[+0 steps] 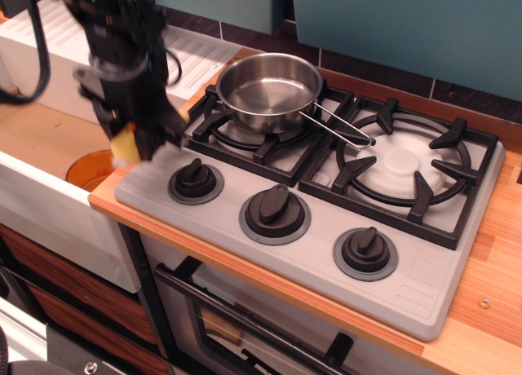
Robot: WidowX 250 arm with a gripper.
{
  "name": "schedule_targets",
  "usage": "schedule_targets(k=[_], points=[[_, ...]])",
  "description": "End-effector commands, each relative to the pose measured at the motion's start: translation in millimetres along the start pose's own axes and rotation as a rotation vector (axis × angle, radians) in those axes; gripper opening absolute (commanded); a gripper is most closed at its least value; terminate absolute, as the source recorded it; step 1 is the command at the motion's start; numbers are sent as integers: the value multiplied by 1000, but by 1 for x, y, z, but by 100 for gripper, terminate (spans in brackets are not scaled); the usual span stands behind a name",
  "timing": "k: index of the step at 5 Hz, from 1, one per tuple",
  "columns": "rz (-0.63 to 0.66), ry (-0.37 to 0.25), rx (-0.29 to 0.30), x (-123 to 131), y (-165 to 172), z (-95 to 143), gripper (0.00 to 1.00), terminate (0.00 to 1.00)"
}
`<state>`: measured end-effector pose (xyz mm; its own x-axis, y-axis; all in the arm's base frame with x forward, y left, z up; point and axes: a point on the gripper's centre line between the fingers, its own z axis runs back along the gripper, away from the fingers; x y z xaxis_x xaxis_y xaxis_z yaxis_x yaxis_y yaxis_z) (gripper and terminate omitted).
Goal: Put pan on stove and put stuffedduck in pan
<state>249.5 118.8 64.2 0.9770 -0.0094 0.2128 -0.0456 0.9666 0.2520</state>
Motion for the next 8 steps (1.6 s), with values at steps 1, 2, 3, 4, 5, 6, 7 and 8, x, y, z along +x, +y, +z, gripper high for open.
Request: schedule_targets(k=[1, 2, 3, 4, 5, 6, 7, 8], points=[[-19, -4, 56, 48, 6, 49, 0, 0], [-23, 13, 58, 69, -1, 61, 0, 0], [-27, 13, 72, 89, -12, 63, 0, 0], [-26, 1, 64, 101, -21, 58, 0, 0], [-12, -10, 68, 106, -36, 54, 0, 0], [-13, -13, 72, 108, -42, 52, 0, 0], [-21, 0, 66, 112, -45, 53, 100, 0], [-27, 21, 53, 115, -49, 57, 100, 0]])
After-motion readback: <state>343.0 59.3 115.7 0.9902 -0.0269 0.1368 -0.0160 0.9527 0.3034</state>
